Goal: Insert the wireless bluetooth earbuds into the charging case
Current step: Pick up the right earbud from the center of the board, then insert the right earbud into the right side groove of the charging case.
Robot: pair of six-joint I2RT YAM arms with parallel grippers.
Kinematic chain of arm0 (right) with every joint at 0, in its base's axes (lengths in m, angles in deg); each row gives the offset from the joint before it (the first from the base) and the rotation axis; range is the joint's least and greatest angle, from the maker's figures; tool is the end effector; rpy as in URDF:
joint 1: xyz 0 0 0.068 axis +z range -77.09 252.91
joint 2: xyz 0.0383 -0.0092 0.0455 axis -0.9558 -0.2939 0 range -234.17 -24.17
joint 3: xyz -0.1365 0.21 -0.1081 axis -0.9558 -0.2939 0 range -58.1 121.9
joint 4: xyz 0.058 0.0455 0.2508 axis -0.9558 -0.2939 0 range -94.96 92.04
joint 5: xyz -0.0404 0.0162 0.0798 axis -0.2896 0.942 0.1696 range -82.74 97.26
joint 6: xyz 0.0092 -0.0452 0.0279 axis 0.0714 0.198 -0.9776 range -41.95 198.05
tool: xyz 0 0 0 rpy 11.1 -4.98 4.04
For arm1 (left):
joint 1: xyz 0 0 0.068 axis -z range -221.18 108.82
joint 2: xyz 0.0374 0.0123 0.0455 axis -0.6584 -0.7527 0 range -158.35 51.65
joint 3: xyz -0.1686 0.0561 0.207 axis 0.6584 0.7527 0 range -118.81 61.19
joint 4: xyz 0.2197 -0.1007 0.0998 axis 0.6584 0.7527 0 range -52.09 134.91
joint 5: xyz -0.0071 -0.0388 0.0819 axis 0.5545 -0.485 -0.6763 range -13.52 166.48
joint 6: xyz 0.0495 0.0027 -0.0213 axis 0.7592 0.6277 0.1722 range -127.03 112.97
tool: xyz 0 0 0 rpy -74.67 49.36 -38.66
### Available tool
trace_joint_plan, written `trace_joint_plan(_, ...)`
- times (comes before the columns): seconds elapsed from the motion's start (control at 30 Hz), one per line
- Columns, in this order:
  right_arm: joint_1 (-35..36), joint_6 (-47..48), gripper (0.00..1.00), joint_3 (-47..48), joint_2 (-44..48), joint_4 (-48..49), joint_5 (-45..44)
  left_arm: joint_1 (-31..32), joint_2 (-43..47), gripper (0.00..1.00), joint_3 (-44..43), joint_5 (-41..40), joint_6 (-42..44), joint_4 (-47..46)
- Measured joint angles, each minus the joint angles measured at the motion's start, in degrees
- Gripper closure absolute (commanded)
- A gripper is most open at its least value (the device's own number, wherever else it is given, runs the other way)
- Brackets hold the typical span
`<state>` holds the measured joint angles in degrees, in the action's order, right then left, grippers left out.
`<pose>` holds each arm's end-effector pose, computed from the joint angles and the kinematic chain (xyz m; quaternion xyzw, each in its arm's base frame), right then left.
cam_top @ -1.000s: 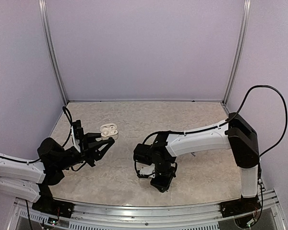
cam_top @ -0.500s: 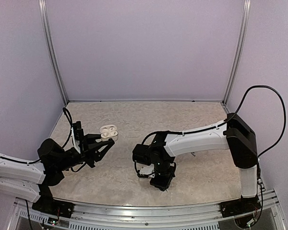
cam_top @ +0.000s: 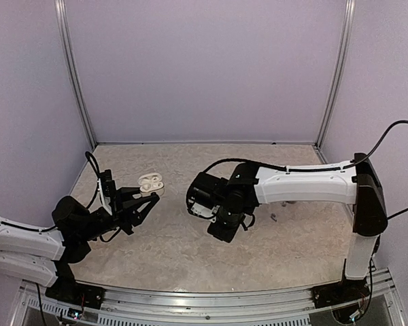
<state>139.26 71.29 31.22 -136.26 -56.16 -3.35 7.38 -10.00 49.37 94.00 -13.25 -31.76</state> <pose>0.1605 0.3505 0.2110 -0.4869 0.8650 -0.0274 0.1179 0.1245 -0.1570 0.2339 0.3213 0.4847 -0.4498 0.6779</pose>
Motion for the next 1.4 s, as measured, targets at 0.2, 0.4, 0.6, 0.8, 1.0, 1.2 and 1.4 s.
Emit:
trace_joint_plan(0.2, -0.9, 3.0, 0.90, 2.5, 7.5, 7.3, -7.8, -0.4, -1.2, 0.96, 0.0, 0.1, -0.1, -0.7)
trace_joint_plan(0.4, -1.0, 8.6, 0.89, 2.3, 12.6, 17.6, -11.9, -0.7, -1.8, 0.96, 0.0, 0.4, 0.0, -1.1)
trace_joint_plan(0.6, -1.0, 14.6, 0.90, -2.0, 22.0, 31.1, -10.2, -0.9, -1.8, 0.96, 0.0, 0.9, 0.2, -1.1)
trace_joint_plan(0.8, 0.3, 19.1, 0.89, -6.4, 28.3, 44.2, -5.3, -1.0, -2.5, 0.96, -1.0, 0.9, 0.6, -0.7)
trace_joint_plan(1.0, 3.8, 23.5, 0.89, -9.7, 28.5, 52.5, -1.1, -1.0, -3.8, 0.96, -2.7, 0.9, 0.7, -0.3)
trace_joint_plan(1.2, 5.8, 26.9, 0.89, -10.3, 27.5, 56.8, 0.6, -0.8, -4.2, 0.96, -2.8, 0.7, 1.4, 0.9)
trace_joint_plan(1.4, 6.8, 28.1, 0.89, -11.7, 26.6, 60.0, 1.7, 0.2, -4.2, 0.96, -3.3, -0.5, 2.9, 2.4)
